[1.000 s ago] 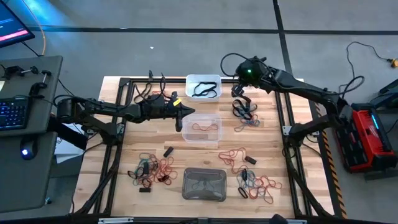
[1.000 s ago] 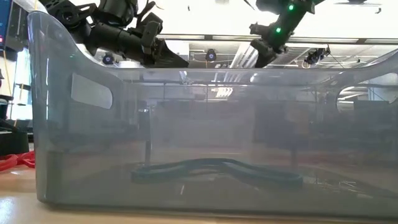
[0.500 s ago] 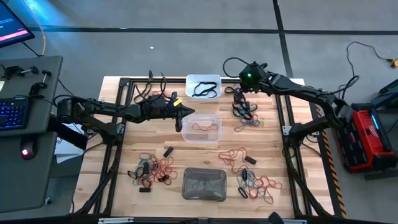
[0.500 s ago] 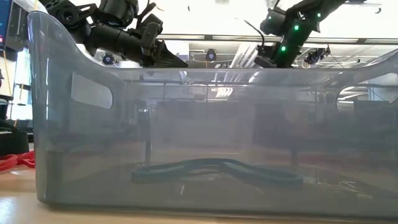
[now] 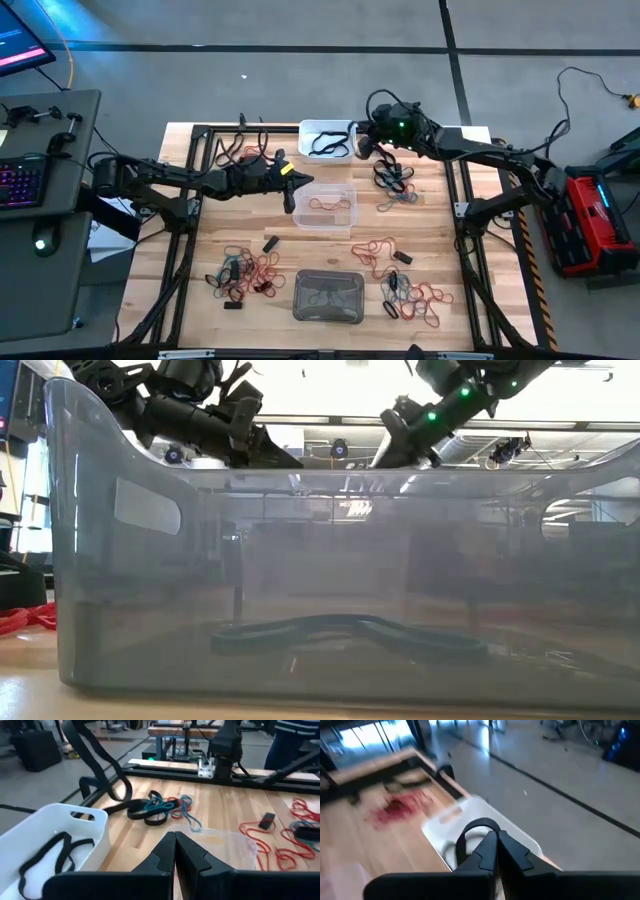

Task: Sort rubber bands into baskets
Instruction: Put the black rubber band into the white bin

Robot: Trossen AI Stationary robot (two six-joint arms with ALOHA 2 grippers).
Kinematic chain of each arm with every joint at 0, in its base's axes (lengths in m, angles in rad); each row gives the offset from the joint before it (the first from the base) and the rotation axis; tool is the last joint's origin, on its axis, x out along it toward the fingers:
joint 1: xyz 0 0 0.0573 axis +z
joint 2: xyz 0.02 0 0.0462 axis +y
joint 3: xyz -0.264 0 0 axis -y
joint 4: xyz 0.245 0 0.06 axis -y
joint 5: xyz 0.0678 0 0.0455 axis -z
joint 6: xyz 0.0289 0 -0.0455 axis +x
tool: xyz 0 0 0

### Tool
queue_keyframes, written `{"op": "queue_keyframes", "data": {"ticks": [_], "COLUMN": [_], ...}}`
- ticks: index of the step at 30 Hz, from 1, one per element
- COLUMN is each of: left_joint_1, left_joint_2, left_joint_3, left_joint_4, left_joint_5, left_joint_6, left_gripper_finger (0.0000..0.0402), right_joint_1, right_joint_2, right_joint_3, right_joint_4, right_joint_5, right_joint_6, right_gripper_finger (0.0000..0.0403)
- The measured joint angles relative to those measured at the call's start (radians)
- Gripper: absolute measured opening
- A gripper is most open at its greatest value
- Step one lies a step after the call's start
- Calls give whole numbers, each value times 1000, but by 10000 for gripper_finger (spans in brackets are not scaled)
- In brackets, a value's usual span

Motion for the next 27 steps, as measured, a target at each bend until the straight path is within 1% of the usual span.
{"op": "queue_keyframes", "data": {"ticks": [4,13,21,27], "left_joint_1": [0,1,1,0], "left_joint_2": [0,-1,-2,-2], "left_joint_3": [0,0,0,0], "left_joint_4": [24,28,26,24], "left_joint_5": [-1,-4,-4,-4], "left_joint_6": [2,20,27,27], "left_gripper_finger": [0,0,0,0], "right_joint_1": [13,13,13,12], "right_joint_2": [58,290,471,540], "right_joint_3": [31,201,312,341], "right_joint_4": [79,161,150,66], "right_joint_5": [0,-2,-2,1], "right_joint_6": [31,60,105,104], "right_gripper_finger": [0,0,0,0]}}
